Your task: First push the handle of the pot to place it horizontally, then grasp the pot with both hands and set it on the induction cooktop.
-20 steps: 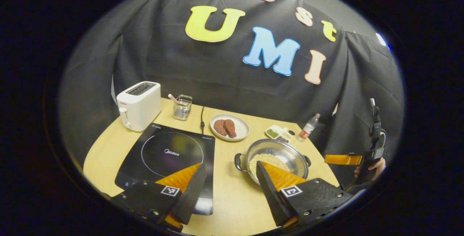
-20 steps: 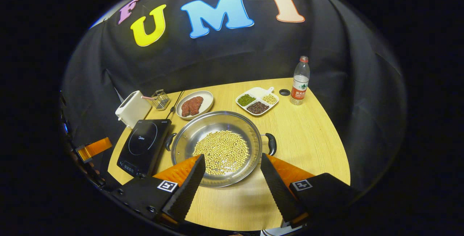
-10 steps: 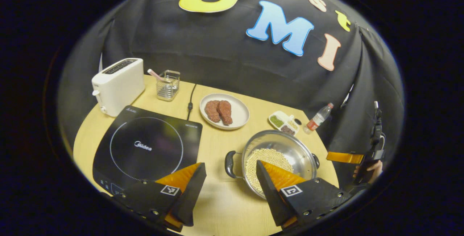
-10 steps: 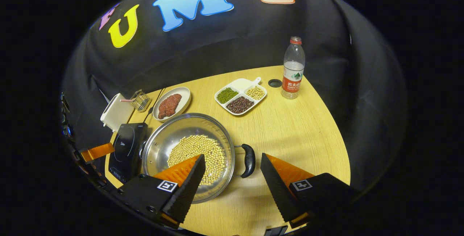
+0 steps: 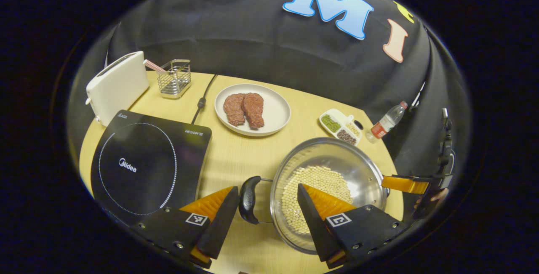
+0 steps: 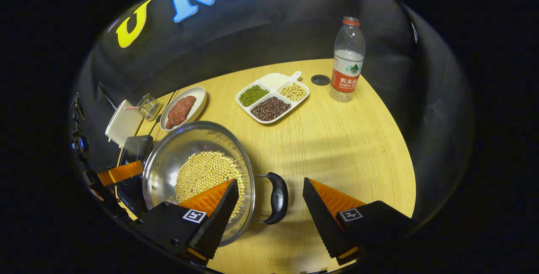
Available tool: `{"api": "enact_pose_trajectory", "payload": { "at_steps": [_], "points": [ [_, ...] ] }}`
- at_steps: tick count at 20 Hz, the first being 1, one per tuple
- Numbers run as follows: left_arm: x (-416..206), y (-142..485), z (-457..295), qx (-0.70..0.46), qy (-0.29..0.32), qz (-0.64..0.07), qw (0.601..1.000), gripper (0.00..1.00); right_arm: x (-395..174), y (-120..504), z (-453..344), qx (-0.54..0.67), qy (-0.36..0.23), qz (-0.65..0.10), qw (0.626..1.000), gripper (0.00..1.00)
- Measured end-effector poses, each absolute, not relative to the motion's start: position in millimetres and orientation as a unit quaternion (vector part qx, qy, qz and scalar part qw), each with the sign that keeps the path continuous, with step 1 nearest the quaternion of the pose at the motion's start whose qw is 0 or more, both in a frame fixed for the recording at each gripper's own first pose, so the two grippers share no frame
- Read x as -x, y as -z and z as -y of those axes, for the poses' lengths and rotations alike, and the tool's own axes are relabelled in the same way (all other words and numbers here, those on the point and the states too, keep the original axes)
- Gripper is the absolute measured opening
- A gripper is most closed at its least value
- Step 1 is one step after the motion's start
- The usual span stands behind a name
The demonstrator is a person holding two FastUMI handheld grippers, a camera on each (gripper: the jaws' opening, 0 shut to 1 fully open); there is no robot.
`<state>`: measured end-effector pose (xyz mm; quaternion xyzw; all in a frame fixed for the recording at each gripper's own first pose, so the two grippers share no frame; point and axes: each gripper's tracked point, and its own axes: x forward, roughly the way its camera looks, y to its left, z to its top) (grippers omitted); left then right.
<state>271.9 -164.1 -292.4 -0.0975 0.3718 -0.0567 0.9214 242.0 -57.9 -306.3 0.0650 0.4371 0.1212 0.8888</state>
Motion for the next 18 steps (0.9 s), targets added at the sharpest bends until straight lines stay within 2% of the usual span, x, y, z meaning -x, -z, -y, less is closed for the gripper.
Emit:
{"api": "enact_pose_trajectory", "payload": {
  "at_steps": [1,3,4,6,8,9,11,12,13,14,15,16,17,18],
  "points": [
    [-273,298,165,0.097,0.056,-0.382,0.917,0.88,-242,310,57,-0.067,-0.124,-0.443,0.886,0.98],
    [-274,308,167,0.095,0.060,-0.398,0.911,0.82,-241,317,54,-0.074,-0.129,-0.452,0.880,0.98],
    [-275,313,167,0.092,0.061,-0.404,0.908,0.86,-241,321,53,-0.078,-0.130,-0.456,0.877,0.98],
    [-277,324,168,0.094,0.062,-0.419,0.901,0.83,-243,329,52,-0.084,-0.129,-0.464,0.872,0.98],
    [-278,334,169,0.099,0.060,-0.431,0.895,0.86,-246,334,50,-0.090,-0.128,-0.469,0.869,0.97],
    [-278,337,168,0.100,0.060,-0.435,0.893,0.86,-247,335,50,-0.092,-0.128,-0.471,0.868,0.89],
    [-279,343,167,0.099,0.059,-0.442,0.890,0.86,-247,339,47,-0.096,-0.131,-0.474,0.865,0.88],
    [-281,346,166,0.097,0.058,-0.444,0.889,0.86,-247,343,45,-0.097,-0.132,-0.478,0.863,0.93],
    [-282,348,167,0.097,0.061,-0.445,0.888,0.86,-247,346,44,-0.099,-0.134,-0.480,0.861,0.93],
    [-284,348,168,0.099,0.063,-0.444,0.888,0.83,-247,348,42,-0.101,-0.136,-0.482,0.860,0.86],
    [-285,350,167,0.098,0.064,-0.444,0.888,0.86,-247,350,40,-0.103,-0.137,-0.482,0.859,0.77],
    [-285,352,166,0.095,0.063,-0.447,0.887,0.86,-247,352,38,-0.105,-0.138,-0.484,0.858,0.79],
    [-285,354,167,0.094,0.065,-0.450,0.885,0.82,-246,353,36,-0.107,-0.139,-0.485,0.857,0.69],
    [-284,354,166,0.094,0.063,-0.452,0.885,0.70,-246,353,35,-0.110,-0.140,-0.486,0.856,0.69]
  ]
}}
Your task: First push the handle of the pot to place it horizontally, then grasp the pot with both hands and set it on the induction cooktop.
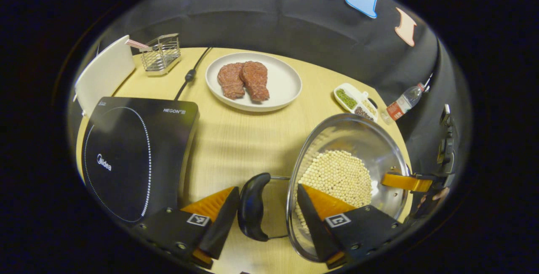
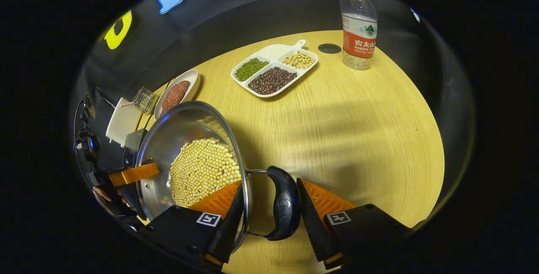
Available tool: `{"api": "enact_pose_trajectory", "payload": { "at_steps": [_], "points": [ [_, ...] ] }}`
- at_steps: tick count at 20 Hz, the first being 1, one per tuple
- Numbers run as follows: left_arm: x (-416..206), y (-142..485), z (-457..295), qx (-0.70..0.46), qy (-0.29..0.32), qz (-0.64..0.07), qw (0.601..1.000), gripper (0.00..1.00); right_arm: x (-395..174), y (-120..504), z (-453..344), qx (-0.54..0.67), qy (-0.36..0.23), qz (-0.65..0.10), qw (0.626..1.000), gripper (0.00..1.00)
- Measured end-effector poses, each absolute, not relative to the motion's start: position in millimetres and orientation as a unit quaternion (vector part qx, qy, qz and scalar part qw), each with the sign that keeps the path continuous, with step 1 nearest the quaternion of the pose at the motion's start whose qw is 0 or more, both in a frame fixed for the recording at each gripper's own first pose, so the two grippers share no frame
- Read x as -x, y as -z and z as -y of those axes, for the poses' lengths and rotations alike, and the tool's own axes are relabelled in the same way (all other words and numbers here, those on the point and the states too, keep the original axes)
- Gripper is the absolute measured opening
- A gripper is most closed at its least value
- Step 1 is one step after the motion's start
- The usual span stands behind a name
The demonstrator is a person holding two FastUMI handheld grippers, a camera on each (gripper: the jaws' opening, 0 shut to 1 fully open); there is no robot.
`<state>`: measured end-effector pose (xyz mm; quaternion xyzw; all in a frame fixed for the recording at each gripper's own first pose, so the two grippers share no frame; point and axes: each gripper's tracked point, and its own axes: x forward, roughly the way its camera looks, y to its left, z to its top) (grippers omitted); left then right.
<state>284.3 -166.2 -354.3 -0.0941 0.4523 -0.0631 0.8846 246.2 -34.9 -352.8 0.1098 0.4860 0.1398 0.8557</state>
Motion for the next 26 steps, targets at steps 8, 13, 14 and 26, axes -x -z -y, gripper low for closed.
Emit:
{"api": "enact_pose_trajectory", "payload": {
  "at_steps": [8,13,14,26],
  "points": [
    [-281,358,166,0.099,0.071,-0.461,0.879,0.59,-246,356,38,-0.116,-0.124,-0.494,0.853,0.61],
    [-283,358,167,0.096,0.071,-0.461,0.879,0.57,-244,357,37,-0.114,-0.120,-0.499,0.851,0.60],
    [-282,357,166,0.093,0.071,-0.461,0.880,0.56,-243,359,37,-0.111,-0.120,-0.502,0.850,0.54],
    [-221,317,174,0.072,0.109,-0.462,0.877,0.50,-159,318,52,-0.123,-0.084,-0.494,0.857,0.54]
  ]
}}
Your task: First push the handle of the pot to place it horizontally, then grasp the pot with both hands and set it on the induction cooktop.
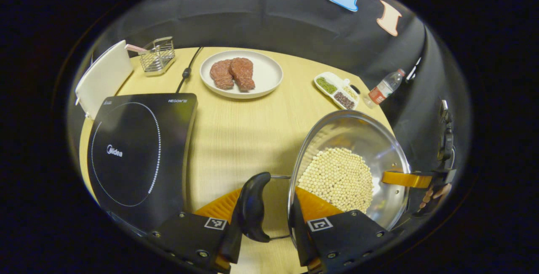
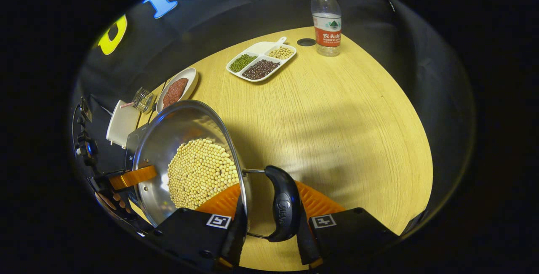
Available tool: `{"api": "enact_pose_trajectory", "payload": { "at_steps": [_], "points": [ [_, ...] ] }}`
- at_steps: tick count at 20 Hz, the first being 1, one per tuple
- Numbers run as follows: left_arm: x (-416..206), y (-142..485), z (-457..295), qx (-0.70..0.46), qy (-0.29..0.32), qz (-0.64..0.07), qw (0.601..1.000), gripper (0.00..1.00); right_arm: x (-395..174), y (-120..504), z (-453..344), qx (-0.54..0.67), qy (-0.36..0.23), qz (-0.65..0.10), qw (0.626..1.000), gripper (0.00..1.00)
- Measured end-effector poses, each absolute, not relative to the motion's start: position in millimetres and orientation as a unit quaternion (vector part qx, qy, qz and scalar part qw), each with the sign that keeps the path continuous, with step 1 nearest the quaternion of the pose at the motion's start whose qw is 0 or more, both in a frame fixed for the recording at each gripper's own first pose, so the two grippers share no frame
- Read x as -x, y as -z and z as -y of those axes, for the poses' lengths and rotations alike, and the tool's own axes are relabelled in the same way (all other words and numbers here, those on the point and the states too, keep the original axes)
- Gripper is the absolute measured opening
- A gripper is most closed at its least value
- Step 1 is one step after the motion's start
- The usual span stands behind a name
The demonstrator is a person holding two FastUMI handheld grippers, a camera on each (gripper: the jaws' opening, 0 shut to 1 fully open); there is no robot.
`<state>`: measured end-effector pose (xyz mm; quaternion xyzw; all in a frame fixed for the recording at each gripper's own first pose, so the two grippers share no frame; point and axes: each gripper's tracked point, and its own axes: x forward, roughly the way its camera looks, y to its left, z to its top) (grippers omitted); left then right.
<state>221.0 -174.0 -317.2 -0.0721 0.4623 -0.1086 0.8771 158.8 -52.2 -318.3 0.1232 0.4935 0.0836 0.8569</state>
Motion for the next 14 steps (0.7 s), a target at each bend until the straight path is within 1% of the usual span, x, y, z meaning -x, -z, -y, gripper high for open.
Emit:
{"api": "enact_pose_trajectory", "payload": {
  "at_steps": [1,2,3,4,8,9,10,11,12,14],
  "points": [
    [-214,313,172,0.072,0.113,-0.460,0.878,0.51,-151,314,51,-0.125,-0.080,-0.491,0.858,0.55],
    [-209,309,170,0.072,0.118,-0.458,0.878,0.54,-142,310,49,-0.128,-0.076,-0.489,0.859,0.54],
    [-203,305,167,0.070,0.122,-0.456,0.879,0.54,-134,307,46,-0.129,-0.073,-0.486,0.862,0.52],
    [-197,300,164,0.069,0.126,-0.453,0.880,0.54,-126,304,43,-0.129,-0.070,-0.482,0.864,0.55],
    [-169,290,147,0.068,0.139,-0.450,0.880,0.54,-92,296,29,-0.139,-0.056,-0.475,0.867,0.55],
    [-161,290,143,0.066,0.142,-0.451,0.879,0.54,-82,296,25,-0.142,-0.054,-0.474,0.867,0.51],
    [-155,286,137,0.063,0.147,-0.449,0.879,0.58,-74,294,20,-0.143,-0.052,-0.474,0.867,0.55],
    [-150,283,131,0.060,0.150,-0.449,0.879,0.58,-66,293,14,-0.145,-0.051,-0.473,0.868,0.51],
    [-144,281,124,0.059,0.152,-0.448,0.879,0.54,-58,291,9,-0.146,-0.049,-0.472,0.868,0.52],
    [-133,278,111,0.060,0.154,-0.449,0.878,0.54,-45,287,-3,-0.143,-0.049,-0.471,0.869,0.52]
  ]
}}
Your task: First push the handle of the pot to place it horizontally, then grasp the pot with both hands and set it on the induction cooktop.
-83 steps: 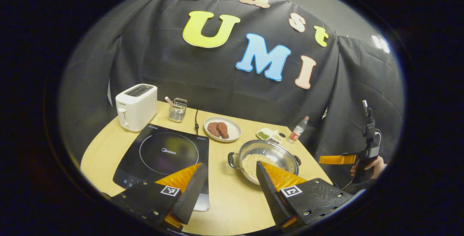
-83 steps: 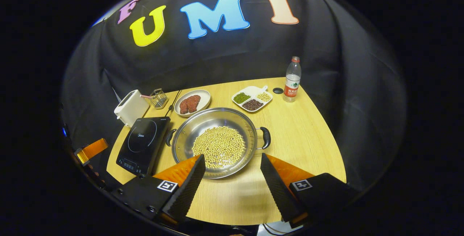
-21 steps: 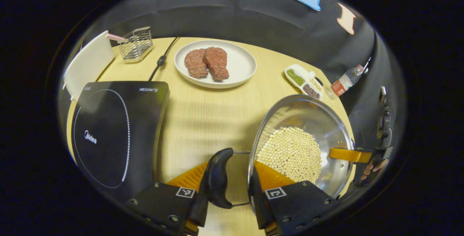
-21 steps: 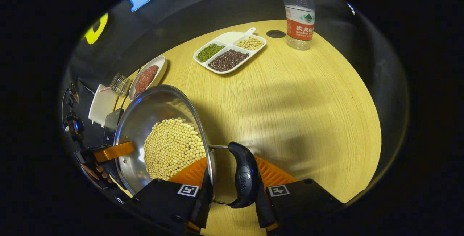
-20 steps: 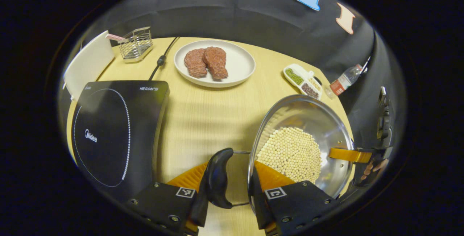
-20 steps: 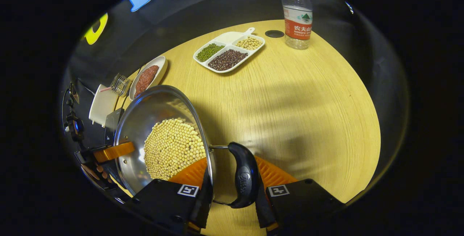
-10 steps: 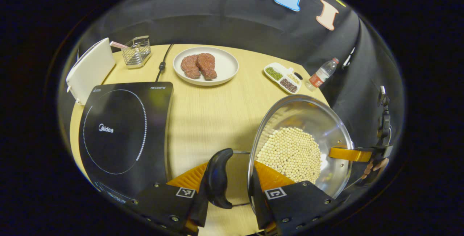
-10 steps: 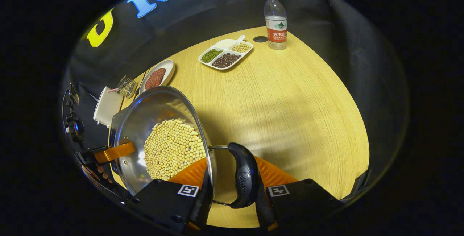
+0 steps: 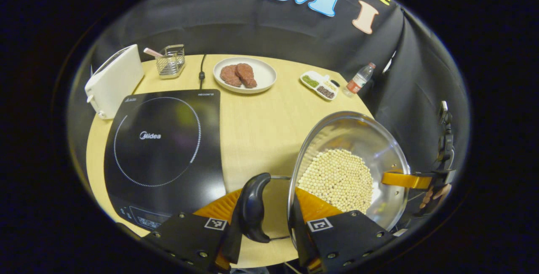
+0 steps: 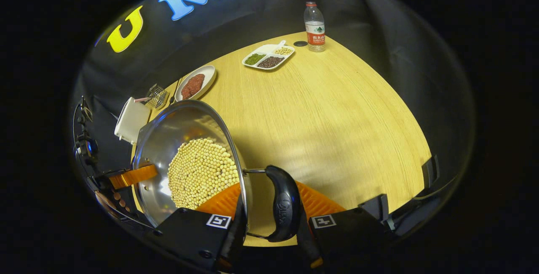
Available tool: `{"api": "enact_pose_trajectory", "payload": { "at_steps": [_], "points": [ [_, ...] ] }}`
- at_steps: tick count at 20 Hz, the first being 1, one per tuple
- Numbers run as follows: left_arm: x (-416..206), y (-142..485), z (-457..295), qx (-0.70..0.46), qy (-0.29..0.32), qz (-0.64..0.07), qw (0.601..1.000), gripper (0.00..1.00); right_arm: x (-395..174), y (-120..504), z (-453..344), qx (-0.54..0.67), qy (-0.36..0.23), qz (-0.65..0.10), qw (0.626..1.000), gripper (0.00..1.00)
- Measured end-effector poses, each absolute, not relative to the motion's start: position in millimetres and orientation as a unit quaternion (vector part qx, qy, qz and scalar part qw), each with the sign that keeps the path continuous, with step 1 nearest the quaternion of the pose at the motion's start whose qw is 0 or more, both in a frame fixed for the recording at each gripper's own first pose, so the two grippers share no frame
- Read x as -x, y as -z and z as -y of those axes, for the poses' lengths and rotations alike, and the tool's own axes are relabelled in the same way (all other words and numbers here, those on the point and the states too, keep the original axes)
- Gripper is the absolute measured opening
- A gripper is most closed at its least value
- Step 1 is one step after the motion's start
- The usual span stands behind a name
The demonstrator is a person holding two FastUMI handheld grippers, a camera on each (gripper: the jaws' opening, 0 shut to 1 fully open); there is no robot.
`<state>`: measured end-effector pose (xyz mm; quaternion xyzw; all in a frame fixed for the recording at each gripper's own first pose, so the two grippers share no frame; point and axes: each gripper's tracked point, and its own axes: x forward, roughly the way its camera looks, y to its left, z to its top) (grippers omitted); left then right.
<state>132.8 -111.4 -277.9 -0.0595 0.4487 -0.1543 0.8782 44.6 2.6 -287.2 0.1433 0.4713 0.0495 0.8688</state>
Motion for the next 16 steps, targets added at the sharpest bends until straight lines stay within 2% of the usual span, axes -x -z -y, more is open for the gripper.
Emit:
{"api": "enact_pose_trajectory", "payload": {
  "at_steps": [1,2,4,5,6,8,10,11,16],
  "points": [
    [-128,276,105,0.062,0.154,-0.448,0.878,0.50,-39,285,-8,-0.139,-0.050,-0.472,0.869,0.54],
    [-121,274,97,0.065,0.154,-0.449,0.878,0.54,-31,283,-14,-0.135,-0.050,-0.472,0.870,0.54],
    [-107,273,85,0.072,0.151,-0.451,0.877,0.54,-22,278,-25,-0.127,-0.052,-0.471,0.871,0.54],
    [-102,270,78,0.075,0.150,-0.449,0.878,0.50,-16,276,-30,-0.125,-0.053,-0.472,0.871,0.51],
    [-98,268,70,0.075,0.149,-0.446,0.879,0.54,-13,274,-36,-0.124,-0.054,-0.472,0.871,0.54],
    [-88,262,53,0.074,0.144,-0.443,0.882,0.54,-7,270,-50,-0.119,-0.060,-0.472,0.871,0.55],
    [-83,255,32,0.074,0.136,-0.442,0.884,0.54,-5,268,-69,-0.117,-0.070,-0.474,0.870,0.52],
    [-83,254,21,0.074,0.131,-0.442,0.884,0.58,-5,267,-79,-0.117,-0.075,-0.474,0.869,0.52],
    [-85,246,-36,0.074,0.105,-0.444,0.887,0.54,-15,263,-129,-0.113,-0.101,-0.482,0.863,0.55]
  ]
}}
